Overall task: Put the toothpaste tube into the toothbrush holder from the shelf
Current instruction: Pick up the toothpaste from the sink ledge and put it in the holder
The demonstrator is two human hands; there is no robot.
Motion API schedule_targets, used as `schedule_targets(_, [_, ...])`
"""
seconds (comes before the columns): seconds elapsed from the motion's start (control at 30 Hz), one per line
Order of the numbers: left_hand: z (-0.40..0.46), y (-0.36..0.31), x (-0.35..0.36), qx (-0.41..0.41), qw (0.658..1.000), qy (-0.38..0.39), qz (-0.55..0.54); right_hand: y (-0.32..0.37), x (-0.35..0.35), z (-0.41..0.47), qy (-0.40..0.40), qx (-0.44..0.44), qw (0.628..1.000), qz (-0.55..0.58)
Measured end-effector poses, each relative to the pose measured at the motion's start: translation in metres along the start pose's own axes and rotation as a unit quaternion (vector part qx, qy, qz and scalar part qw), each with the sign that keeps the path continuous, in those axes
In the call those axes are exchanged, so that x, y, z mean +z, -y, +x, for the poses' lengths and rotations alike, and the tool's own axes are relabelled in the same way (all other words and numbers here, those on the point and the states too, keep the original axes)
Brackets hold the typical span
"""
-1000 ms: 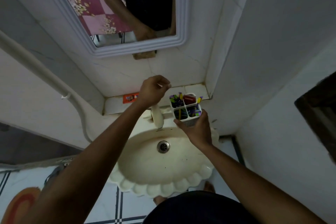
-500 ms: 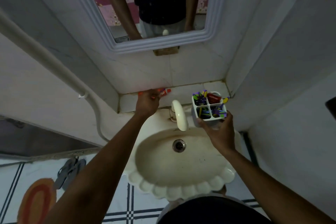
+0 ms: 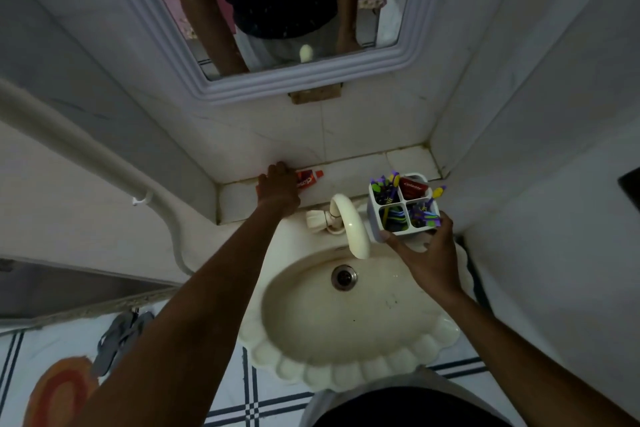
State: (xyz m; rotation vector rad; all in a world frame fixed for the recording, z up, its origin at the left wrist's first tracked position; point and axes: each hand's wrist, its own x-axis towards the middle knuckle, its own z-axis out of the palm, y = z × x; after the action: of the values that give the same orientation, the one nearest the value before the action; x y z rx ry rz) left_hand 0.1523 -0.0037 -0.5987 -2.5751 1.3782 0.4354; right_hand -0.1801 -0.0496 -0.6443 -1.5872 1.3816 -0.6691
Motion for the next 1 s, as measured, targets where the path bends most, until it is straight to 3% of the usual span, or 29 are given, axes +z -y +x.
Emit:
schedule_targets(0.17, [-0.001, 0.005, -0.001, -0.012, 0.999, -0.025, -0.016, 0.002, 0.000, 0.001, 0.000, -0.002, 1.000, -0.003])
schedule_targets(0.27, [-0.012, 0.003, -0.005, -0.030, 0.982, -0.075, -0.172, 0.007, -0.003, 0.002, 0.008, -0.004, 1.000, -0.009])
schedule_targets(0.37, [-0.056, -0.034, -0.037, -0.034, 0.922, -0.108, -0.369, 0.005, -0.043, -0.003, 0.009, -0.023, 1.000, 0.002])
schedule_targets(0.47, [-0.061, -0.041, -0.062, -0.040, 0.820, -0.049, -0.569, 0.008, -0.038, 0.001, 0.016, -0.016, 1.000, -0.015])
schedule_targets(0.53, [-0.071, -0.049, -0.078, -0.032, 0.795, 0.002, -0.606, 0.005, -0.046, -0.004, 0.017, -0.017, 1.000, -0.013])
schedule_targets(0.67, [-0.089, -0.054, -0.107, 0.047, 0.824, 0.033, -0.564, 0.013, -0.042, -0.003, 0.021, -0.012, 0.999, -0.029])
schedule_targets(0.8, [-0.102, -0.058, -0.119, 0.120, 0.912, -0.062, -0.387, 0.021, -0.029, -0.002, 0.028, -0.005, 0.999, -0.037])
schedule_targets(0.87, [-0.109, -0.064, -0.122, 0.148, 0.922, -0.110, -0.339, 0.023, -0.026, -0.002, 0.038, -0.003, 0.999, -0.036])
schedule_targets(1.0, [-0.122, -0.081, -0.123, 0.172, 0.937, -0.125, -0.279, 0.027, -0.028, -0.002, 0.053, -0.003, 0.998, -0.044])
